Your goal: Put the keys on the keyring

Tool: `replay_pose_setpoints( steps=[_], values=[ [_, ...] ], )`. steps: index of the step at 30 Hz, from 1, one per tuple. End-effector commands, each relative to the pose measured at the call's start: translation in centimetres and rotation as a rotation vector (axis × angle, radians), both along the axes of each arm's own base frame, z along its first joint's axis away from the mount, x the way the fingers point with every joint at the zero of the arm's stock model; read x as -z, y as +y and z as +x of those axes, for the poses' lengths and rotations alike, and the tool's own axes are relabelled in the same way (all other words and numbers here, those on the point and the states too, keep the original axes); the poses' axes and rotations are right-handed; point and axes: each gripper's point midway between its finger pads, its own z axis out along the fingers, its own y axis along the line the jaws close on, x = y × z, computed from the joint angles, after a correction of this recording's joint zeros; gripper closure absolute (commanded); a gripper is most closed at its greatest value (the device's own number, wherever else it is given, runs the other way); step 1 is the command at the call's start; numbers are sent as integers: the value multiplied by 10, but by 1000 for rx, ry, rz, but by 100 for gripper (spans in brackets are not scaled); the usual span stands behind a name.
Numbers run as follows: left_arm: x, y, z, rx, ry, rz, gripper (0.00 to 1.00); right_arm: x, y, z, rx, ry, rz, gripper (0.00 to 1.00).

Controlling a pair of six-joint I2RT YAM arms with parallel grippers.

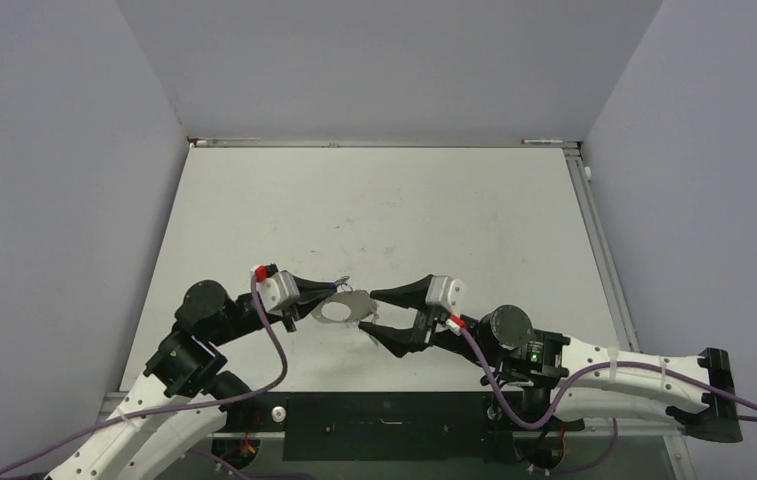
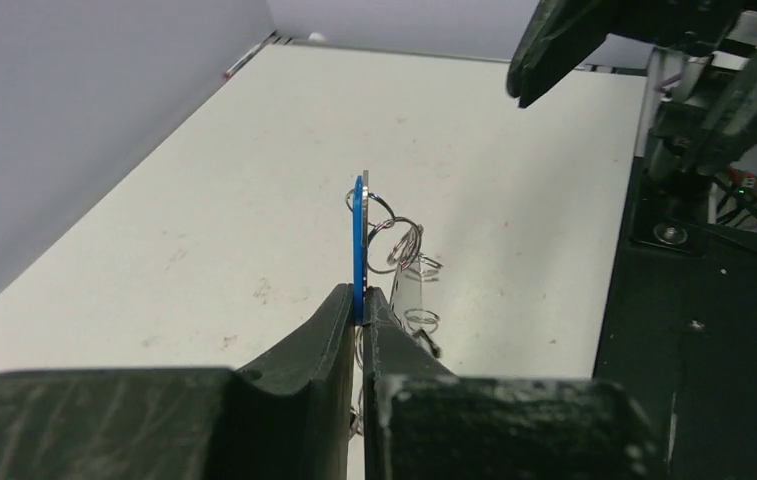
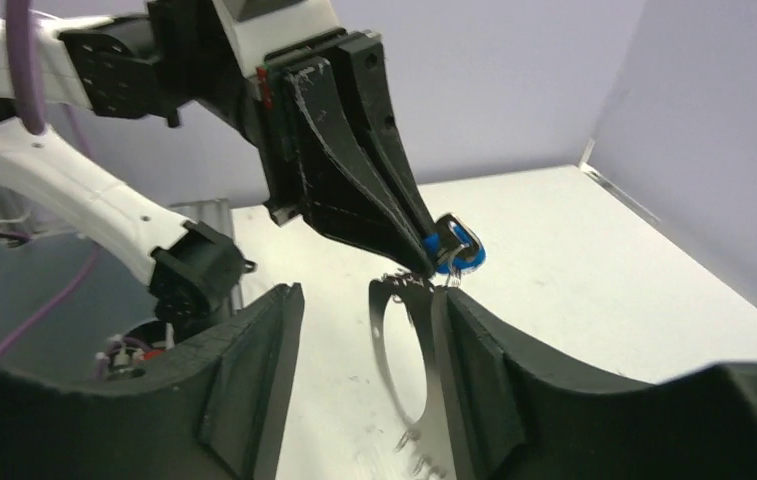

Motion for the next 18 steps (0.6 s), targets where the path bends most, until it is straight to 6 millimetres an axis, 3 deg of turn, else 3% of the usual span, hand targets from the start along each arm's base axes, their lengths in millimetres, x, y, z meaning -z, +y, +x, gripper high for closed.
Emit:
replay_pose_setpoints(
  steps=[1, 3, 9, 18],
  values=[
    [-31, 11, 31, -163, -25, -6, 100, 6, -20, 32, 210, 115, -1, 43],
    [-32, 12, 40, -198, -6, 11, 100, 11, -30, 46, 305, 154, -4, 33],
    [-36, 13, 67, -305, 45, 34, 100, 36, -46, 69, 482, 243, -46, 28],
    [-41, 5, 97, -401, 155, 16, 100, 68, -36, 83, 572, 297, -86, 25]
  ],
)
